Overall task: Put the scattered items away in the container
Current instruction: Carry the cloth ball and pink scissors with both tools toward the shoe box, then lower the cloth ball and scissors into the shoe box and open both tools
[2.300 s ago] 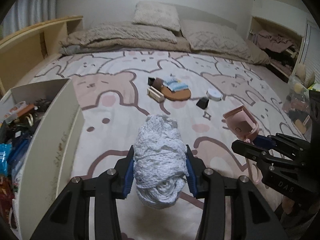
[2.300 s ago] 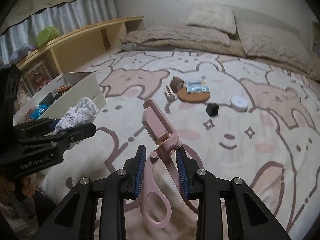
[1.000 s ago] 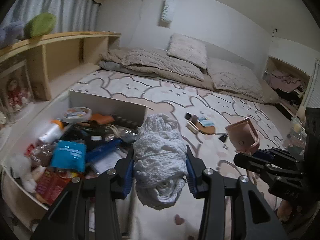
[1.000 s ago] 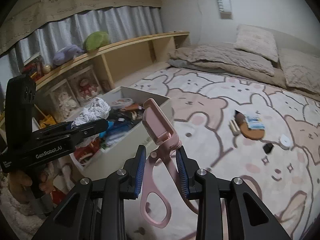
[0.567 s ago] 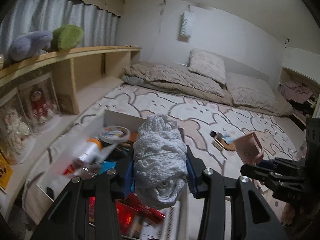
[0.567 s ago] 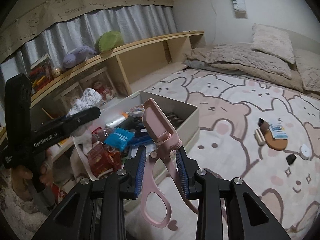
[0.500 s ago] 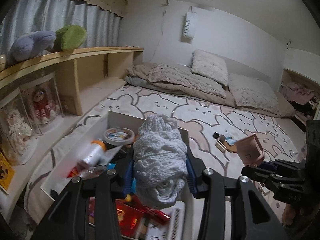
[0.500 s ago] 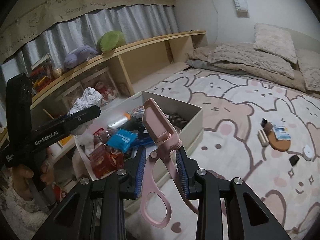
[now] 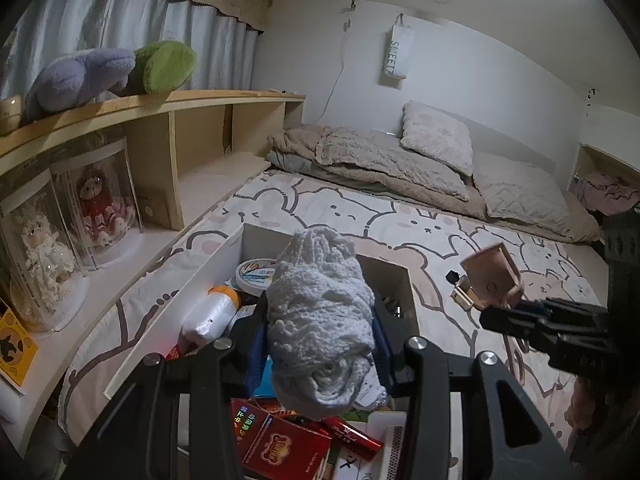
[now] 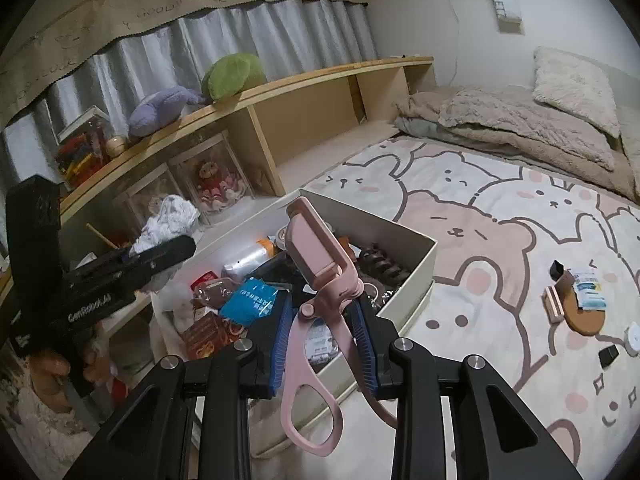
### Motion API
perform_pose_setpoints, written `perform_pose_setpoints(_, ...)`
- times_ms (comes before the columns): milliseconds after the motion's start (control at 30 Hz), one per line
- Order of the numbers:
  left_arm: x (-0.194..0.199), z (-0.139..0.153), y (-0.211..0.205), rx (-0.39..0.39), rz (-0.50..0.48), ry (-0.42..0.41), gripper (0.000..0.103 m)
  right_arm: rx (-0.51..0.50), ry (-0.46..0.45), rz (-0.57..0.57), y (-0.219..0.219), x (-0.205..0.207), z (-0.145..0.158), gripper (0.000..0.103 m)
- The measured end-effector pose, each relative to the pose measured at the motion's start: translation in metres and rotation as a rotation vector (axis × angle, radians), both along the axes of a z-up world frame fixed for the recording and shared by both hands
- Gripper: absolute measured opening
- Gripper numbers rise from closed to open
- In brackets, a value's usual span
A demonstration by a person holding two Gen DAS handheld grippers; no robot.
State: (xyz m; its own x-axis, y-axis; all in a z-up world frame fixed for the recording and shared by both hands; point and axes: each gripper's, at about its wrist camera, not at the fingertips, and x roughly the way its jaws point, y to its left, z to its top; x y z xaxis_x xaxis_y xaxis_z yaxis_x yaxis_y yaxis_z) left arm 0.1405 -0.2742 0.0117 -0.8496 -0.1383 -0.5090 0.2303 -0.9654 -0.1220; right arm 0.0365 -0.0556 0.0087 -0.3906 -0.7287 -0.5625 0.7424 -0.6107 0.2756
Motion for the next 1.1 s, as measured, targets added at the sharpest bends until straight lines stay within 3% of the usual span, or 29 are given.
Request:
perform_pose_setpoints(333, -0.001, -0.02, -0.02, 0.047, 0.03, -0.018, 0.044, -0.001, -0.07, 0.04, -0.033, -0.016, -0.014, 0.031)
perform_pose_setpoints(800, 0.002, -0.035, -0.046, 0.074, 0.079, -0.036, 0.044, 0.034, -0.159, 0.135, -0.089, -0.001, -0.043, 0.031)
perform_pose_setpoints(1100, 0.001, -0.048, -0.059, 0.107, 0.102, -0.062, 0.044, 0.096, -0.162, 0.159, -0.107, 0.006, -0.063, 0.031)
